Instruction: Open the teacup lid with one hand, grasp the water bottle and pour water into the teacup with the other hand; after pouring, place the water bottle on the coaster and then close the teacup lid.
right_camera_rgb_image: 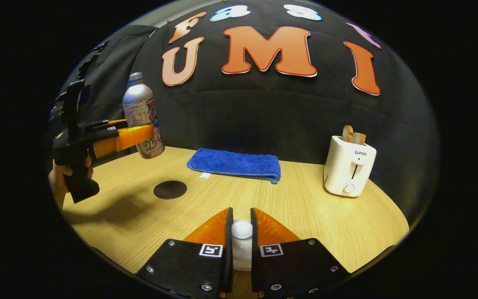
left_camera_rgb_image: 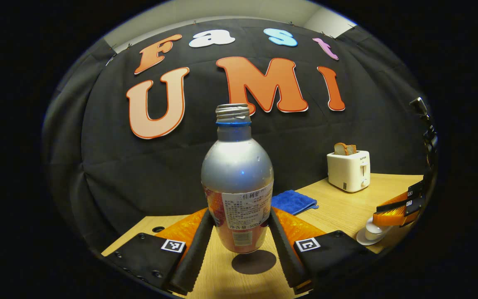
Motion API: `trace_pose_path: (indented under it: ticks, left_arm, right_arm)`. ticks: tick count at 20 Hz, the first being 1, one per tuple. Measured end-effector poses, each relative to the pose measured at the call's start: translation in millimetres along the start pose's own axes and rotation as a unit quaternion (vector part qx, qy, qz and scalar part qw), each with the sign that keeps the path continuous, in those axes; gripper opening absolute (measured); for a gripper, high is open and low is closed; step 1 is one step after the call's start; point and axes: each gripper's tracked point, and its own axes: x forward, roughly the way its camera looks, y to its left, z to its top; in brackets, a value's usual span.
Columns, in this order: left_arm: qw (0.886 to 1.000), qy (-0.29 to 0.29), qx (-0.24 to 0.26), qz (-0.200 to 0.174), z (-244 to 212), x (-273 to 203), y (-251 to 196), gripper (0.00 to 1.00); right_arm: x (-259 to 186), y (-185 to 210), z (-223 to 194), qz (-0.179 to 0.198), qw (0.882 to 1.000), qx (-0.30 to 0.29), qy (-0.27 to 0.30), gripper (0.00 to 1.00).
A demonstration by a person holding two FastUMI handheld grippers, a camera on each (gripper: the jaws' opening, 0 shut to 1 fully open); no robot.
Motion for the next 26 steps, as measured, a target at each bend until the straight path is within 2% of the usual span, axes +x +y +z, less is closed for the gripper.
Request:
trace_pose_path:
  ticks: [7, 12, 15, 17, 19, 20, 22, 24, 25, 26]
  left_arm:
    - [1.000, 0.023, -0.017, 0.002, -13, -6, -3, 0.81]
    - [0.999, 0.039, -0.028, 0.003, -20, -7, -8, 0.80]
    - [0.998, 0.047, -0.031, 0.002, -25, -6, -9, 0.81]
    - [0.998, 0.056, -0.033, -0.001, -27, -5, -11, 0.80]
    - [0.997, 0.068, -0.036, -0.003, -34, -4, -13, 0.81]
    - [0.996, 0.075, -0.041, -0.006, -38, -4, -15, 0.81]
    - [0.994, 0.090, -0.055, -0.008, -47, -5, -17, 0.81]
    - [0.992, 0.103, -0.076, -0.009, -52, -8, -19, 0.81]
    - [0.990, 0.108, -0.086, -0.008, -55, -8, -21, 0.80]
    - [0.989, 0.115, -0.091, -0.006, -58, -8, -21, 0.80]
  right_arm:
    - [-1, -9, -11, -0.008, 1.000, -0.004, 0.003, 0.18]
    - [-2, -6, -11, 0.002, 1.000, 0.006, 0.002, 0.18]
    - [-3, -4, -10, 0.005, 1.000, -0.009, -0.003, 0.23]
    - [-3, -7, -10, 0.004, 1.000, -0.009, -0.001, 0.28]
    - [-3, -4, -11, 0.015, 1.000, 0.002, 0.002, 0.38]
    - [-4, -2, -10, 0.024, 1.000, 0.008, 0.002, 0.47]
    - [-9, -1, -3, 0.031, 0.999, 0.013, -0.009, 0.53]
    - [-13, -4, 6, 0.029, 0.999, 0.014, -0.027, 0.65]
    - [-16, -3, 10, 0.032, 0.999, 0.017, -0.035, 0.65]
    - [-18, -3, 14, 0.034, 0.998, 0.020, -0.043, 0.74]
